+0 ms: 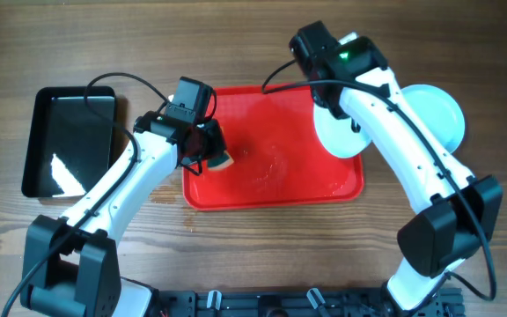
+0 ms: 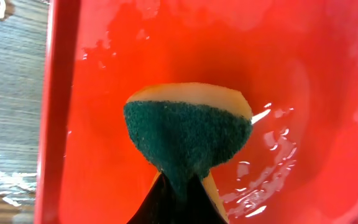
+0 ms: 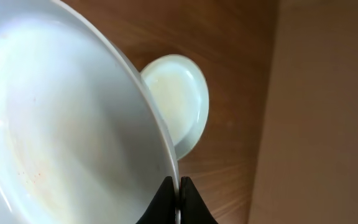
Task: Clean dirty plates on tray and stack at the side
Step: 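Carry the plate right and lower it onto the stacked plates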
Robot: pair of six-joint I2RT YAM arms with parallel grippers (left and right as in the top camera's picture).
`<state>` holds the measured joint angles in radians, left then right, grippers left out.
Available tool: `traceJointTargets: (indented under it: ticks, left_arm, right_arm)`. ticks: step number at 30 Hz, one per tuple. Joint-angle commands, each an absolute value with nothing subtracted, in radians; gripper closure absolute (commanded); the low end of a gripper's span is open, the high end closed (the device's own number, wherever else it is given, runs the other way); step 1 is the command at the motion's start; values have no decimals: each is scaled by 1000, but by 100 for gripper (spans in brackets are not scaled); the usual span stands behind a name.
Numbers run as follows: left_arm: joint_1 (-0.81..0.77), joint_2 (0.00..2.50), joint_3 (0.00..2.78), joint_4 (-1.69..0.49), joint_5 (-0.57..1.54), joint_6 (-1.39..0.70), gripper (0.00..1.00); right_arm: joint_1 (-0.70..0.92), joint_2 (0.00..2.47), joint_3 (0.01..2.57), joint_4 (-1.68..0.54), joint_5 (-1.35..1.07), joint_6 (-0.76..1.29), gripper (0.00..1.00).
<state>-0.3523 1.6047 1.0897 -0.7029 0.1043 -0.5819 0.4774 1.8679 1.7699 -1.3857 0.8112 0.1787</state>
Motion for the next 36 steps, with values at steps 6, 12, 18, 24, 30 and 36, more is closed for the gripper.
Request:
traceJointTargets:
  ticks: [6,12,18,24,30,36]
  left_arm:
    - [-351,1600,1081,-708,153,-584,94]
    - [-351,1600,1081,-714,153,-584,94]
    - [-351,1600,1081,-714,152,-583,94]
    - [-351,1600,1081,-714,152,-583,94]
    - [-351,1600,1081,-714,153,-584,94]
    - [-351,1600,1081,-714,153,-584,94]
  right_arm:
    - [437,1816,1789,-1304,709,353,96]
    - [251,1812,1789,-1210,229,188,96]
    - [-2,1812,1787,-1213,28,181,95]
    - [-267,1812,1752,-1222,-100,156,96]
    - [-461,1812,1655,-1178,-131,117,96]
    - [-578,1812,1507,-1039,-244,97,95]
